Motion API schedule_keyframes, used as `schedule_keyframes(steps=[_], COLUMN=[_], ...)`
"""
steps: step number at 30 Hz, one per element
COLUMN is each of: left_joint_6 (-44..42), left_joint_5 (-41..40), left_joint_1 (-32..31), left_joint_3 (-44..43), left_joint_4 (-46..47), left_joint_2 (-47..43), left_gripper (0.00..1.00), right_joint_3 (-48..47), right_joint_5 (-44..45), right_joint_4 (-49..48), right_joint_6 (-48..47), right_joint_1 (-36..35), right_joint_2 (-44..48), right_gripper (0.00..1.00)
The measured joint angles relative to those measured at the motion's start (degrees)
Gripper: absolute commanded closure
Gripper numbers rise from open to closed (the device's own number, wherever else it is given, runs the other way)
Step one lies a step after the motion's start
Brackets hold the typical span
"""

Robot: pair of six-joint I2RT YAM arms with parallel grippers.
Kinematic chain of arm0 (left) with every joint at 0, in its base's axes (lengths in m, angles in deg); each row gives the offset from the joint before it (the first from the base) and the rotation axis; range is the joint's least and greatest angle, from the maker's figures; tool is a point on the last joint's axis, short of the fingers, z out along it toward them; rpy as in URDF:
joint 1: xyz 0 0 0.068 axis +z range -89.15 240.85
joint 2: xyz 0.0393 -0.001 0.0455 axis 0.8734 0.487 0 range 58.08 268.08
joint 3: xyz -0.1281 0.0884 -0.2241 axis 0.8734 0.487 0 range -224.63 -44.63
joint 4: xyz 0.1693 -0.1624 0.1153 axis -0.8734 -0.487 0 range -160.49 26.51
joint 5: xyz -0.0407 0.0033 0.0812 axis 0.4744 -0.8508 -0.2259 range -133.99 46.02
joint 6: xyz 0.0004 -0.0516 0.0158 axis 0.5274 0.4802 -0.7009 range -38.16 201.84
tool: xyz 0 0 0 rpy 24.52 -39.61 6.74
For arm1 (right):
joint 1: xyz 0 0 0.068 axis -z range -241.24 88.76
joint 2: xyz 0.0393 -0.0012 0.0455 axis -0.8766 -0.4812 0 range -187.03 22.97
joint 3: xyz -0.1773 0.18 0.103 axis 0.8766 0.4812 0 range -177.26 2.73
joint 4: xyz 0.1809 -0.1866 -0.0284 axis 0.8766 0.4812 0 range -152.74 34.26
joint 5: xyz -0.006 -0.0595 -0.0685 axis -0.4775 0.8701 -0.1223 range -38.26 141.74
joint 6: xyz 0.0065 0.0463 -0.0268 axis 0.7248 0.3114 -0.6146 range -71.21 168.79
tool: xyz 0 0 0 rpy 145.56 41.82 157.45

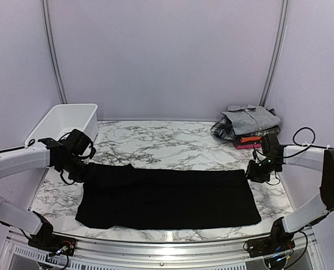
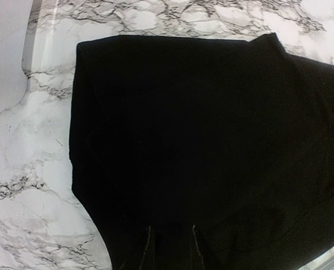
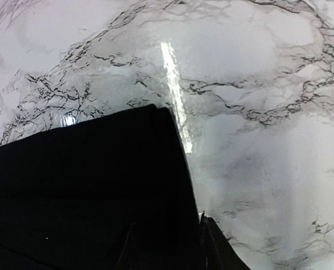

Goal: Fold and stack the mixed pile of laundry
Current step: Fold the 1/3-folded T-shirt at the center of the board, then adjust the rectangle-folded T-shirt at the center of the board.

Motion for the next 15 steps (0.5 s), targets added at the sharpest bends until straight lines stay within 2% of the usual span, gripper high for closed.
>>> schedule_keyframes(steps=[4, 9, 15], left_joint_6=[-0.4, -1.0, -1.1], left_joint_5=[2.4, 3.3, 2.3], left_joint_1=[0.0, 0.0, 0.1], left_joint_3=[-0.2, -3.0, -9.0], left_joint_4=[-0.7, -1.5, -1.2], left_joint_2=[-2.5, -3.0, 3.5], left_gripper=[0.62, 0.57, 0.56], right_joint_3=[-1.0, -5.5, -7.0], right_joint_5=[1.3, 1.2, -3.3], right_joint_4=[1.6, 2.7, 1.3], right_joint_6=[0.1, -1.6, -3.7], right_joint_1=[0.3, 0.3, -1.4], right_joint_2=[0.7, 0.9, 0.2], right_gripper=[0.54, 0.54, 0.58])
